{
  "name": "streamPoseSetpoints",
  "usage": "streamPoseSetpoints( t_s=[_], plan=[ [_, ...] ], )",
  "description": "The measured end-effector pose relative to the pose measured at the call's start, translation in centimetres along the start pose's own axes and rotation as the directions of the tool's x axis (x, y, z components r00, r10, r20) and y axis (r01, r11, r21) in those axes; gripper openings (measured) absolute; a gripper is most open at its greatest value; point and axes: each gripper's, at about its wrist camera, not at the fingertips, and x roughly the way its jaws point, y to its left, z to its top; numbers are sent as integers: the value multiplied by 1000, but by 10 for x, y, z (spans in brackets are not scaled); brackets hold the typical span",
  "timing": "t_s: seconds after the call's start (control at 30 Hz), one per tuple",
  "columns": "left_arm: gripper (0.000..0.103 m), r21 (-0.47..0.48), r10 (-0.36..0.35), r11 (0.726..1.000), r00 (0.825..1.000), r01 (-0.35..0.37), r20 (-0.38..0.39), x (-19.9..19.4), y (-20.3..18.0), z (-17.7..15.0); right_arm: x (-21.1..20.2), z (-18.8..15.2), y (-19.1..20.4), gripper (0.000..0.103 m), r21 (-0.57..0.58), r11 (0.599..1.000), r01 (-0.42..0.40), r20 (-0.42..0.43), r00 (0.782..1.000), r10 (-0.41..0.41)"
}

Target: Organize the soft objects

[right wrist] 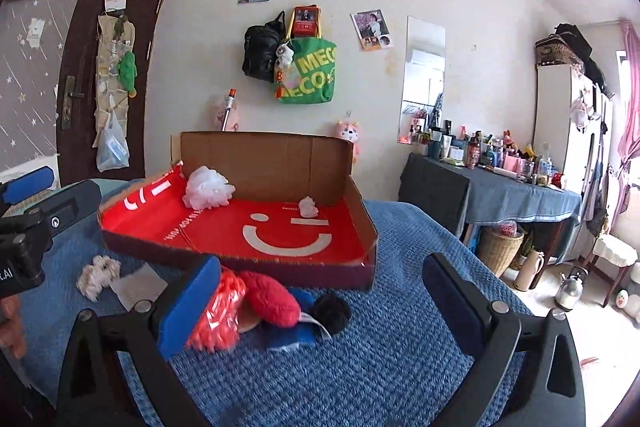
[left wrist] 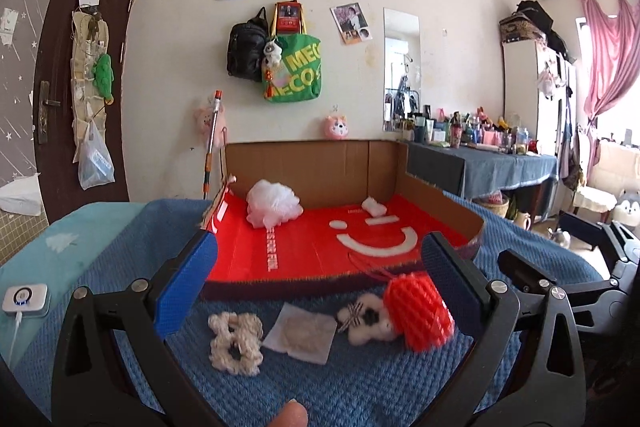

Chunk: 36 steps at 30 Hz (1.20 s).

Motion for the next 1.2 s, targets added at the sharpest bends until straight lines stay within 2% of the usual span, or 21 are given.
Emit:
streamPoseSetpoints(
  t_s=[0.33,0.53,1.2],
  plan=[
    [103,-7,15,1000,997,-15,-73,5,0,-31,1,-35,-4,103,43,999,-1,-35,999,2],
    [103,-11,23,1000,993,-24,-117,8,0,-47,9,-53,-6,103,77,997,-2,-92,996,9],
    [103,-13,30,999,984,-33,-178,18,1,-62,16,-64,-3,103,71,997,5,-135,991,5]
  ],
)
